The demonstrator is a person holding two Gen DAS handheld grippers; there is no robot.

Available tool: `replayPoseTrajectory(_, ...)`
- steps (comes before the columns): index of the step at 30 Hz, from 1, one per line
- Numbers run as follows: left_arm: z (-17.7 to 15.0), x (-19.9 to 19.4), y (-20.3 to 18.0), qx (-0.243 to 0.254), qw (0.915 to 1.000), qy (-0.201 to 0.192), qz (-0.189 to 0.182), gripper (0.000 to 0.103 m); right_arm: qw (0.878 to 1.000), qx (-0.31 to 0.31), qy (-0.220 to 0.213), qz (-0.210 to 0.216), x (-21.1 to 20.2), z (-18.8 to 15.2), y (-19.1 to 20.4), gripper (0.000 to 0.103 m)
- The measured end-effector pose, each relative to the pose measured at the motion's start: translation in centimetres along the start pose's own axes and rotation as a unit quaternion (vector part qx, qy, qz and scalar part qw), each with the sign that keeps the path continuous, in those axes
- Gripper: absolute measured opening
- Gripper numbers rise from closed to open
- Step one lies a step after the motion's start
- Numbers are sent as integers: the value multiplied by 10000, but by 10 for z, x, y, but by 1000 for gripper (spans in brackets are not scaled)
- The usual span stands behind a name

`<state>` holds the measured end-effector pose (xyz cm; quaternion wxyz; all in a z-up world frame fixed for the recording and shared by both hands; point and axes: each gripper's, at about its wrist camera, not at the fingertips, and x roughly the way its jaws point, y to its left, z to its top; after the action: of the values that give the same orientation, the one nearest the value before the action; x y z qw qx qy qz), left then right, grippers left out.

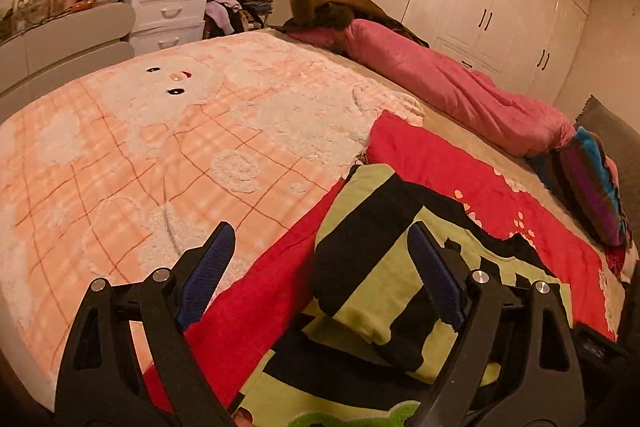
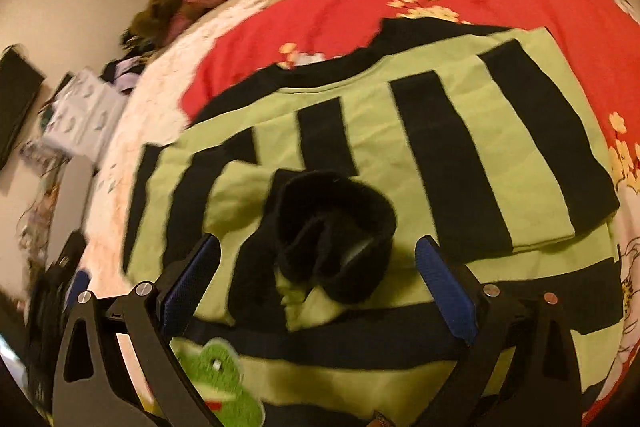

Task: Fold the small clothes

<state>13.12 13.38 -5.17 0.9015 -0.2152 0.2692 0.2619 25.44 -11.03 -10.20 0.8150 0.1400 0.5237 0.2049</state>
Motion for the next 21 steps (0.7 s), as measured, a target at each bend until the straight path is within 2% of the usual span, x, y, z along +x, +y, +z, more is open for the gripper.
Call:
replayPoseTrajectory(3, -2, 3, 0, 7, 10000, 40, -55, 81, 9999, 56, 9, -143, 14, 3, -1, 96)
replayPoseTrajectory(4, -2, 5, 0, 10, 10000, 59, -68, 81, 9999, -41, -8, -164, 17, 4, 0, 82)
replayPoseTrajectory(5, -3, 6, -1, 10, 9999, 66, -77, 81, 9997, -132, 18, -188, 20, 4, 1, 61)
replayPoseTrajectory(6, -3, 7, 0, 7, 9999, 79, -93, 81, 9996, -183, 69, -202, 24, 4, 1, 56)
replayPoseTrajectory(8, -3, 9, 0, -13, 9999, 101, -108, 81, 9997, -221, 93, -71, 27, 3, -1, 30)
replayPoseTrajectory(10, -3, 10, 2, -34, 9999, 122, -113, 81, 9992, -363, 72, 144, 23, 2, 0, 21)
replayPoseTrajectory(16, -1, 7, 4, -108, 9999, 47, -116, 81, 9932, -574, -280, 973, -18, 14, 15, 19)
replayPoseTrajectory(21, 0, 2, 3, -99, 9999, -66, -85, 81, 9782, -837, -593, 1807, -61, 37, 41, 19)
